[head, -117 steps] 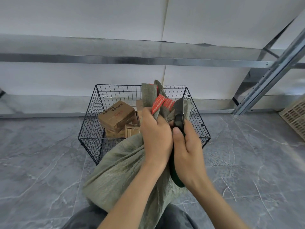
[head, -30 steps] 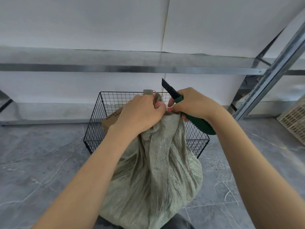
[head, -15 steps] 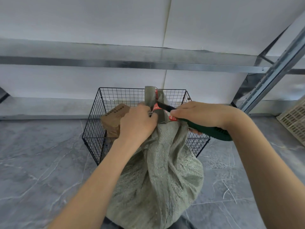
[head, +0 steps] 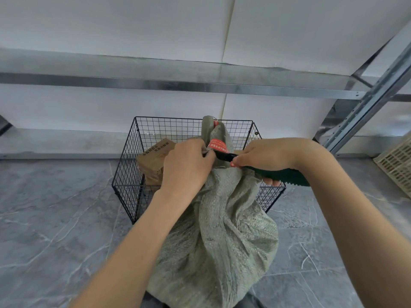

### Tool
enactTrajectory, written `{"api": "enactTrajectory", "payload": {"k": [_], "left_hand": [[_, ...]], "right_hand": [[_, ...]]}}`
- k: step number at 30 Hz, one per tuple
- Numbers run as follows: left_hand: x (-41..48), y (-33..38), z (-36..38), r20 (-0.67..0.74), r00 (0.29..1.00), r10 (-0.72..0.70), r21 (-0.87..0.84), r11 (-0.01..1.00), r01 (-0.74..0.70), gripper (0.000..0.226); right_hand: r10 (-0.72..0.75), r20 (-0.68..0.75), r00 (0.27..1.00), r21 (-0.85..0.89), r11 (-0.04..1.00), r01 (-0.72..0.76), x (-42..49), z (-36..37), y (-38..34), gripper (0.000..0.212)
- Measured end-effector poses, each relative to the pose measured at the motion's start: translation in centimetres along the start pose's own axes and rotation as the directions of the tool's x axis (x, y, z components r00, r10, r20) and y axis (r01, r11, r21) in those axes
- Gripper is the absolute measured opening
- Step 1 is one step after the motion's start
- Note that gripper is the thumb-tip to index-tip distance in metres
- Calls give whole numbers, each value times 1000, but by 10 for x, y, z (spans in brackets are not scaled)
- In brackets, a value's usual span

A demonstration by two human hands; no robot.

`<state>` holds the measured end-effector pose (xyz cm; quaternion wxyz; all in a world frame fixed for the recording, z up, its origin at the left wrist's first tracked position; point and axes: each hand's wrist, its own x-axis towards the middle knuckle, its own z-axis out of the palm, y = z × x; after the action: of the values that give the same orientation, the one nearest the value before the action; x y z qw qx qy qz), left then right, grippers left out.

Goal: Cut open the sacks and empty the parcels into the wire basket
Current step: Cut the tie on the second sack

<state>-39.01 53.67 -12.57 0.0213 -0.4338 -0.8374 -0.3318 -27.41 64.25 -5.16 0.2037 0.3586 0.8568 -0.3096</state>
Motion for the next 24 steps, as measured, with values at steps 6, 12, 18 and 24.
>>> {"api": "enactTrajectory", "payload": {"k": [6, 12, 18, 24], "left_hand": [[-1, -1, 9, -68, 997, 47, -70, 996, -51, 25], [1, -2, 17, -120, 980, 157, -154, 972, -175, 17], [2, 5, 15, -101, 993, 54, -458, 884, -95, 21], [22, 16, 15, 209, 977, -44, -797, 572, 196, 30]], "right_hand": [[-72, -181, 981, 155, 983, 101, 6, 4, 6, 37], [-116, -272, 955, 297, 934, 198, 15, 16, 9, 33], [-129, -411, 902, 365, 883, 293, 18, 25, 8, 35], [-136, -466, 874, 482, 790, 380, 11, 26, 6, 31]]}}
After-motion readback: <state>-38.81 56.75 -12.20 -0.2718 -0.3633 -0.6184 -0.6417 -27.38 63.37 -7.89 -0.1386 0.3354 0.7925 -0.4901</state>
